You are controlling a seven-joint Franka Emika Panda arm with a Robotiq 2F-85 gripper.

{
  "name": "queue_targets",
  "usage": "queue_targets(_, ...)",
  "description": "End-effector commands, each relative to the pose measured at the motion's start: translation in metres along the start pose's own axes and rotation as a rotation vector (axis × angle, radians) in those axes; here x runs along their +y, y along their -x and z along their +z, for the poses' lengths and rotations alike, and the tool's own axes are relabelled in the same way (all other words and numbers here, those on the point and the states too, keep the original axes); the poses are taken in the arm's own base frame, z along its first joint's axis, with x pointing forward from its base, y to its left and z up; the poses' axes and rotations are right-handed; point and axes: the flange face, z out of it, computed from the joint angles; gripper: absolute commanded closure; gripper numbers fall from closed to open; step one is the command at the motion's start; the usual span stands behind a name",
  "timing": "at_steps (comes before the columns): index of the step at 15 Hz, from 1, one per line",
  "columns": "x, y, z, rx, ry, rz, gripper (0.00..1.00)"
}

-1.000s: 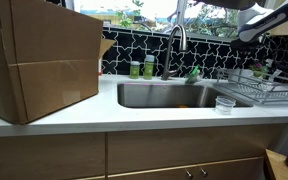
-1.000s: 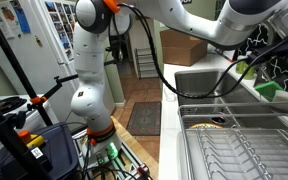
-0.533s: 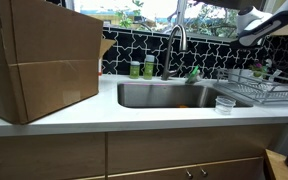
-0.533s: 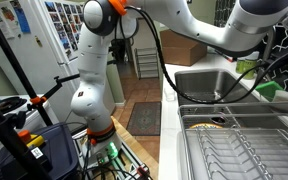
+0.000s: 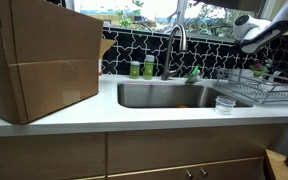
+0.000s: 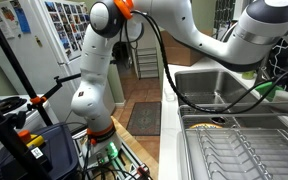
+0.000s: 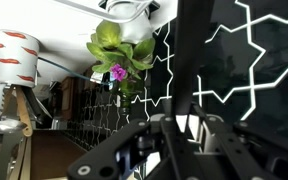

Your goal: Put the fork in the utensil holder on the plate rack

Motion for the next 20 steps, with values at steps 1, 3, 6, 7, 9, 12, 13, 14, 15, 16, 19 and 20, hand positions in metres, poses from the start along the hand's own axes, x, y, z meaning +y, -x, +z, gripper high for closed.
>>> queue_targets(1,0.000,0.009,-0.003,0.070,0.003,-0.011,0.95)
queue_targets(3,-0.002,0.016,-0.006,0.088,0.005,-0.021,0.95)
queue_targets(6,-0.004,0.029,-0.009,0.097,0.014,-0.032,0.95)
queue_targets(7,-0.005,0.033,-0.010,0.097,0.016,-0.037,0.95)
queue_targets(9,-0.004,0.040,-0.010,0.100,0.023,-0.047,0.95)
queue_targets(12,-0.003,0.046,-0.009,0.109,0.028,-0.055,0.95)
queue_targets(13,-0.003,0.049,-0.009,0.112,0.030,-0.061,0.95)
queue_targets(14,-0.003,0.052,-0.009,0.115,0.031,-0.066,0.95)
queue_targets(15,-0.002,0.054,-0.010,0.116,0.033,-0.073,0.95)
queue_targets(16,-0.002,0.056,-0.010,0.124,0.033,-0.074,0.95)
queue_targets(19,-0.004,0.062,-0.011,0.140,0.039,-0.083,0.95)
queue_targets(20,-0.004,0.064,-0.012,0.146,0.045,-0.086,0.95)
